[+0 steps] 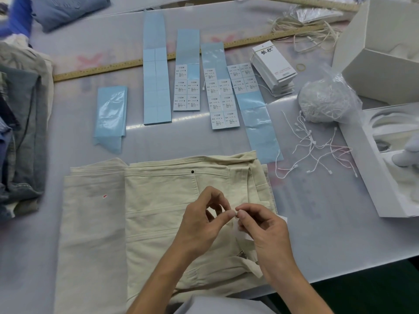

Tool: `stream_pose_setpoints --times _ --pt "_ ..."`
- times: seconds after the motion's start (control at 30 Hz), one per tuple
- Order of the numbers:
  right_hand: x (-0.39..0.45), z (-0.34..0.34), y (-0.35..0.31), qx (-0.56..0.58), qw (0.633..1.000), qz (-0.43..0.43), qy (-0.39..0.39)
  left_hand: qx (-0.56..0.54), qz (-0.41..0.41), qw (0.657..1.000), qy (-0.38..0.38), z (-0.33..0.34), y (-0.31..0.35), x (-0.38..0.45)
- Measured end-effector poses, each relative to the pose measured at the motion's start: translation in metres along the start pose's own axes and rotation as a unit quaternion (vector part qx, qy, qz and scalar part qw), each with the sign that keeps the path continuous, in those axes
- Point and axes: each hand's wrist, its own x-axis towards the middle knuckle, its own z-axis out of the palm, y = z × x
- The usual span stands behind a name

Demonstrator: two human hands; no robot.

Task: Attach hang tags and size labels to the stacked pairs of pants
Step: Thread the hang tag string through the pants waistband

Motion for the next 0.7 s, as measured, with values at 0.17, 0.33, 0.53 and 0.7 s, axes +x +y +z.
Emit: stream_pose_setpoints --times 0.17,0.33,0.53,0.7 --pt "-0.002 -0.001 0.004 0.028 0.999 0.025 0.009 -0.045 -0.047 0.998 -0.002 0.002 -0.010 0.001" --pt "-0.008 -0.004 0.012 0.017 0.999 0.015 0.047 -0.040 -0.062 0.995 -0.063 0.006 -0.015 0.005" --pt "-0.008 -0.011 0.008 -0.029 0.998 -0.027 0.038 -0.022 -0.066 0.995 -0.071 0.004 -0.014 0.008" --pt "0.006 -0.016 -0.005 -0.042 0.996 -0.063 0.053 0.059 -0.176 0.982 0.045 0.023 -0.022 -0.019"
